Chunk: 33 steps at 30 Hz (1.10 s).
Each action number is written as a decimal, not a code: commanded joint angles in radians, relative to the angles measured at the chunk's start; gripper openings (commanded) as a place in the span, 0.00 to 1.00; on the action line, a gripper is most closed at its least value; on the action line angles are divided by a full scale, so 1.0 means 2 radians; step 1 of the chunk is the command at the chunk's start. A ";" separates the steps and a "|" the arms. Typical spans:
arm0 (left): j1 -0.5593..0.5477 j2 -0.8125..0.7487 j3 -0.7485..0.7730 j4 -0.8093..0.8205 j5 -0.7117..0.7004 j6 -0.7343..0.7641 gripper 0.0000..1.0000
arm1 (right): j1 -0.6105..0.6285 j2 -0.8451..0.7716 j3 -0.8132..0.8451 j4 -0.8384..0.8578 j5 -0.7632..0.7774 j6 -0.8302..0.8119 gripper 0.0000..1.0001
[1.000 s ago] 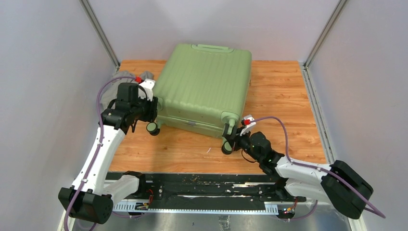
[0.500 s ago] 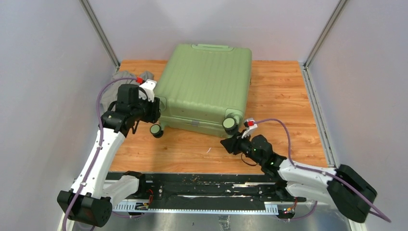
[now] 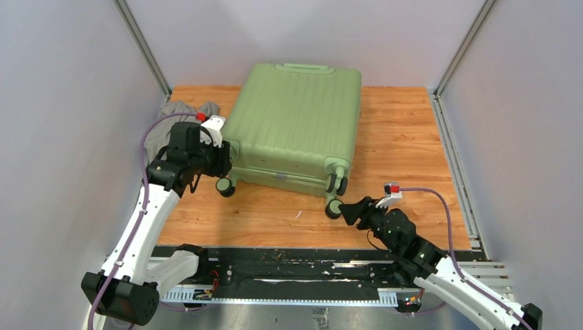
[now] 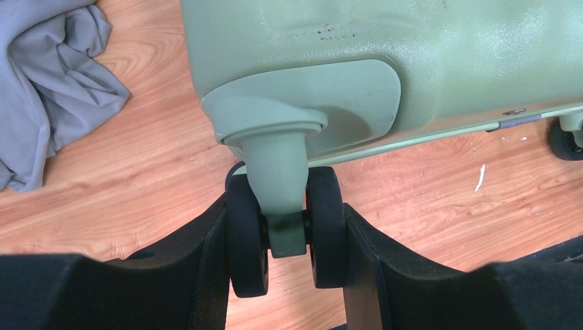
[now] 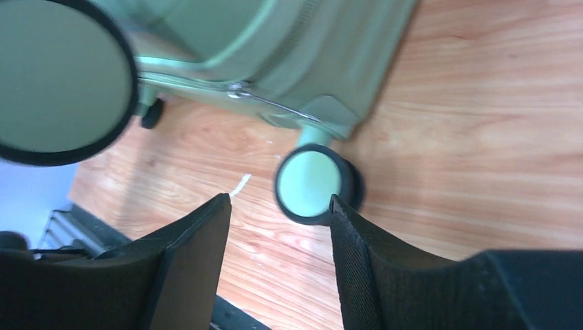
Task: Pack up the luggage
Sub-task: Zip the luggage at the center of the board.
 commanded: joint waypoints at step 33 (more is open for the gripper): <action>-0.083 -0.020 -0.027 0.021 0.139 0.048 0.00 | -0.265 0.792 0.694 -0.097 -0.308 -0.113 0.31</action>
